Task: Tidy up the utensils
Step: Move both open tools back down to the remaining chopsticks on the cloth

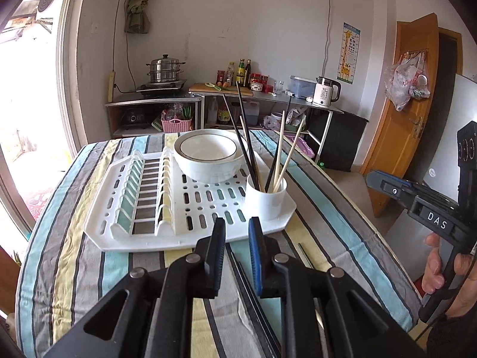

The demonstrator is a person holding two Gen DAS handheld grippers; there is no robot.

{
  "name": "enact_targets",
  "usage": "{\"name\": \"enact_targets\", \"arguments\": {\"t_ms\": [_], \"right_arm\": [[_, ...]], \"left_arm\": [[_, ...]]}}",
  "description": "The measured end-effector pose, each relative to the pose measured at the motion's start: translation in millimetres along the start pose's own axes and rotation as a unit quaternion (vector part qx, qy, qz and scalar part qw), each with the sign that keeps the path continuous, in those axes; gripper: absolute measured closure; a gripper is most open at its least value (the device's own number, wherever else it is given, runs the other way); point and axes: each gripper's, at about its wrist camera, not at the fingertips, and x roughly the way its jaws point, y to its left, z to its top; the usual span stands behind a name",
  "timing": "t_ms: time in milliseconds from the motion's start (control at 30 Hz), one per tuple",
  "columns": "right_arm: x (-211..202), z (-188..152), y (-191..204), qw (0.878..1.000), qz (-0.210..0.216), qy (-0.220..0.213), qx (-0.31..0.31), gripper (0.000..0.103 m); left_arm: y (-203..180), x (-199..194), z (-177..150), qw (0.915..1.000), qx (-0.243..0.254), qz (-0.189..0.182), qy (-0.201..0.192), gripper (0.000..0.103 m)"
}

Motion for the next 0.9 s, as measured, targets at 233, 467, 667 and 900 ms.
{"name": "enact_targets", "arguments": {"t_ms": [233, 467, 667, 900], "right_arm": [[-25.7, -32.8, 15.1, 1.000, -0.012, 0.007, -0.016, 0.086], [-41.2, -55.3, 19.4, 1.000, -0.014, 0.011, -0.014, 0.086], [-46.0, -74.9, 19.2, 1.000, -0.007, 0.026, 0.000, 0.086], [-45.8, -84.6, 14.7, 0.999, -0.005, 0.035, 0.005, 0.086]], "left_arm": [[-8.3, -24.6, -36.6, 1.0000, -0.005, 0.006, -0.002, 0.086], [-13.3, -38.9, -64.2, 0.9999, -0.008, 0.011, 0.001, 0.086], [-14.9, -43.2, -84.4, 0.9998, -0.007, 0.015, 0.011, 0.086], [-10.7, -36.0, -98.3, 0.9992, -0.014, 0.013, 0.034, 0.086]]}}
